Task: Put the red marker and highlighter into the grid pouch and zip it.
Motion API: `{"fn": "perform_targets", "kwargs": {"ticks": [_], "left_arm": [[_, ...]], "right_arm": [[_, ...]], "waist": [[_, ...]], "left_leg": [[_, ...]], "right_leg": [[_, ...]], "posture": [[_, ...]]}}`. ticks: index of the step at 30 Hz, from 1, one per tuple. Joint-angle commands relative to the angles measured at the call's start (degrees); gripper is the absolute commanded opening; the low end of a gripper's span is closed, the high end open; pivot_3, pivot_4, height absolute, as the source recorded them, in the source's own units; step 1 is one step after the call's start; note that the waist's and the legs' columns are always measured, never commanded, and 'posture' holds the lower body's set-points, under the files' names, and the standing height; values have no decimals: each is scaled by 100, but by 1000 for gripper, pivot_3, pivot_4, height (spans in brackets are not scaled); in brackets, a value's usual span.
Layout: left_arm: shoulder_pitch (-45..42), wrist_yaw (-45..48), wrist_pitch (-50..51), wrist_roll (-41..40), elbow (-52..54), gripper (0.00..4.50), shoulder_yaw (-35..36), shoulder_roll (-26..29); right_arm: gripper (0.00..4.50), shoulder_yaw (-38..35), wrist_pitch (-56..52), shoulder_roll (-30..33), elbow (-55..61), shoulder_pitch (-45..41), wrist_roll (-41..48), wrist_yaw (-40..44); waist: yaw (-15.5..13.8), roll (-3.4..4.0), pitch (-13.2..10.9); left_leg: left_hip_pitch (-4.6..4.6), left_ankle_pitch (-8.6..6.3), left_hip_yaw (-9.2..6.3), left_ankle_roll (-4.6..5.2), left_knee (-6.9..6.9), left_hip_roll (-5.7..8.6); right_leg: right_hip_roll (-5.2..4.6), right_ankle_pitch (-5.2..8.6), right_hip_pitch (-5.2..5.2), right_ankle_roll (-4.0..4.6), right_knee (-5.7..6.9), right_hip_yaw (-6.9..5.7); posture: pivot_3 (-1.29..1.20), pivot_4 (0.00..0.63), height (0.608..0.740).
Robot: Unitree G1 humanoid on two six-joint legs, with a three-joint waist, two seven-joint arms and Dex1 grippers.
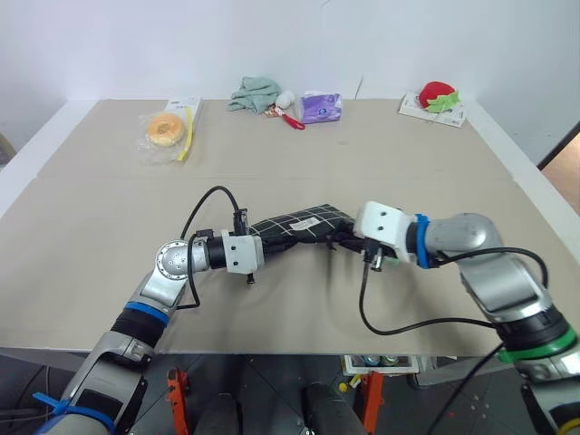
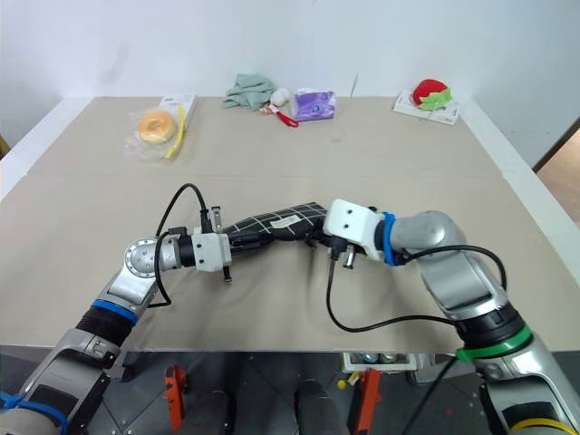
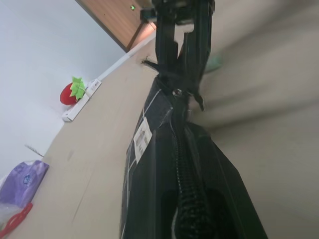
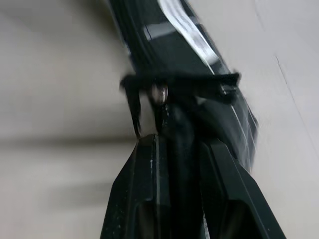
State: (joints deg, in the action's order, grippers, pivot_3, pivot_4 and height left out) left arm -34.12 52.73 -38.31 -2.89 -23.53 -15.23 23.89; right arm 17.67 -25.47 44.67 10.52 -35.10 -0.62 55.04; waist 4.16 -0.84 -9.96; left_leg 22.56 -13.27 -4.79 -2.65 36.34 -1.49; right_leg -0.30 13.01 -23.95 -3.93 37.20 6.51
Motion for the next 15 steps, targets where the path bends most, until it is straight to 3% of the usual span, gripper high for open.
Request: {"fn": "perform_targets", "kwargs": {"ticks": [1, 8, 13, 15], "left_arm": [[-142, -5, -11, -83, 158, 0, 85, -37], [-109, -9, 12, -69, 218, 0, 98, -72], [-55, 8, 110, -131, 275, 0, 132, -99], [-30, 39, 218, -223, 305, 0, 161, -123]], "right_arm": [[521, 225, 414, -263, 54, -376, -187, 111], [521, 333, 915, -691, 28, -527, -236, 268], [521, 284, 1542, -633, -247, -510, -509, 222], [1541, 241, 1720, -569, -302, -495, -550, 267]], "waist": [[-1, 0, 0], [-2, 0, 0], [-1, 0, 0], [-1, 0, 0]], "left_leg": [[1, 0, 0, 0, 0, 0], [1, 0, -3, 0, -1, 0], [0, 0, -3, 0, 0, 0], [0, 0, -3, 0, 0, 0]], "right_leg": [[0, 0, 0, 0, -1, 0], [0, -8, 0, 14, 0, -1], [1, -9, -1, 12, 0, -2], [1, -9, -1, 12, 0, -2]], "posture": [[0, 150, 739], [0, 150, 739], [0, 150, 739], [0, 150, 739]]}}
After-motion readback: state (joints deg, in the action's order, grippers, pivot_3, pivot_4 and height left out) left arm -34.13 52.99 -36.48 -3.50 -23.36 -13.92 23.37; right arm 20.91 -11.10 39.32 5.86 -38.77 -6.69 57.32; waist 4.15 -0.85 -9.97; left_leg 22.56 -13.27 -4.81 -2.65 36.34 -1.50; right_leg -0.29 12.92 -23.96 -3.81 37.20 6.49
